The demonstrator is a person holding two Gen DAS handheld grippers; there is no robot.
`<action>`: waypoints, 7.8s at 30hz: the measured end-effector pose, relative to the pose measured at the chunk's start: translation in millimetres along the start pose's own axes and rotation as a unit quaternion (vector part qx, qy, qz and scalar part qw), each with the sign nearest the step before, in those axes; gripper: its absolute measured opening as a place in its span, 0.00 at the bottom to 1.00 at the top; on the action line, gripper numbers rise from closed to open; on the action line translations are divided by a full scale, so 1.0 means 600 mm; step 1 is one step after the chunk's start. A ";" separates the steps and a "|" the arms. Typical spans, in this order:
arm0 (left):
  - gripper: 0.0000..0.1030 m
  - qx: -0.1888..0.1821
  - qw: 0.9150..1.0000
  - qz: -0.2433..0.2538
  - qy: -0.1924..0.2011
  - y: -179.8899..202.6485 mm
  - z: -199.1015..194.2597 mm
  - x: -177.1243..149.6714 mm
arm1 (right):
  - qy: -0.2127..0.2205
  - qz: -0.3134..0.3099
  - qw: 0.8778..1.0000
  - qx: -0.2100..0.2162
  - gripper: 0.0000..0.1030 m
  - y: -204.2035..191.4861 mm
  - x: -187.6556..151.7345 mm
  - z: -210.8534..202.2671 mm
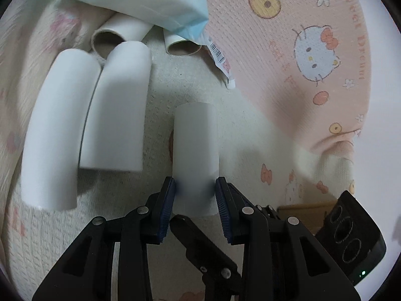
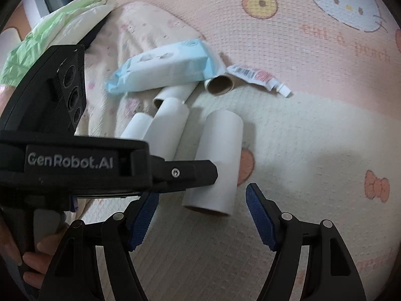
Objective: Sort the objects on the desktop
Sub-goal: 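Lift the fourth tube with the left gripper and turn it upright, then carry the upright tube with the left gripper over the cardboard box, then lower the tube into the box beside the standing tubes, then open the left gripper to release the tube in the box, then withdraw the left tool from the box toward the tube pile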
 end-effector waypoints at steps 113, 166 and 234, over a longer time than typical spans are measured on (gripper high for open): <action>0.46 -0.177 0.917 0.309 -0.178 0.643 0.039 -0.203 | 0.105 0.041 0.951 -0.287 0.46 0.227 -0.022 -0.586; 0.46 -0.027 0.934 0.127 -0.334 0.600 0.265 -0.257 | -0.079 0.130 0.960 -0.233 0.60 0.384 -0.104 -0.601; 0.66 -0.112 0.922 0.366 -0.055 0.470 -0.067 -0.102 | -0.021 0.026 0.927 -0.374 0.72 0.138 0.016 -0.525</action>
Point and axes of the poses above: each gripper's, at about its wrist camera, not at the fingertips, and z roughly the way its jaws point, y to its right, x to its top, the point moved 3 cm from there along z, roughly the way its jaws point, and after that the axes turned 2 degrees about y, right-handed, at the moved point
